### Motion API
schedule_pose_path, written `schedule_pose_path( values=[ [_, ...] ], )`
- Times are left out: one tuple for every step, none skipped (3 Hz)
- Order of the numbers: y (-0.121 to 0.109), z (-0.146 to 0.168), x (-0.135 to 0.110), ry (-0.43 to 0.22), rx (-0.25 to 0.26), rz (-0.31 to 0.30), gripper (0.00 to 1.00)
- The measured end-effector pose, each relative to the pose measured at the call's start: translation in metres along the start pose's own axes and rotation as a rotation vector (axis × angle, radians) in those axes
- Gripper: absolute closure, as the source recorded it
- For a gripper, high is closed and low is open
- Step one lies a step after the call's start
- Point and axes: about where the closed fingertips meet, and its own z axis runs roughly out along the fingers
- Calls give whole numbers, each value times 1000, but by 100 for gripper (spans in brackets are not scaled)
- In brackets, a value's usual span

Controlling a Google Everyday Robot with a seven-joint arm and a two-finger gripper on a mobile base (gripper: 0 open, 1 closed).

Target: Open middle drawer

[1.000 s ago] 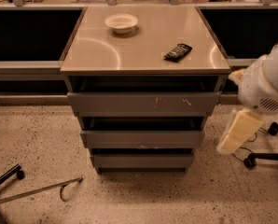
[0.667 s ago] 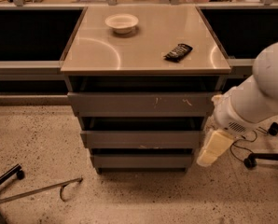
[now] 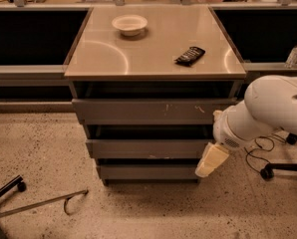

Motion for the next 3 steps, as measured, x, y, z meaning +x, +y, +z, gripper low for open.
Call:
schedule_pose_path(
  values=[
    [0, 0, 0, 0, 0, 0, 0],
    [0, 13, 5, -15, -1, -4, 0],
    [-11, 50, 14, -43, -28, -34, 0]
  ],
)
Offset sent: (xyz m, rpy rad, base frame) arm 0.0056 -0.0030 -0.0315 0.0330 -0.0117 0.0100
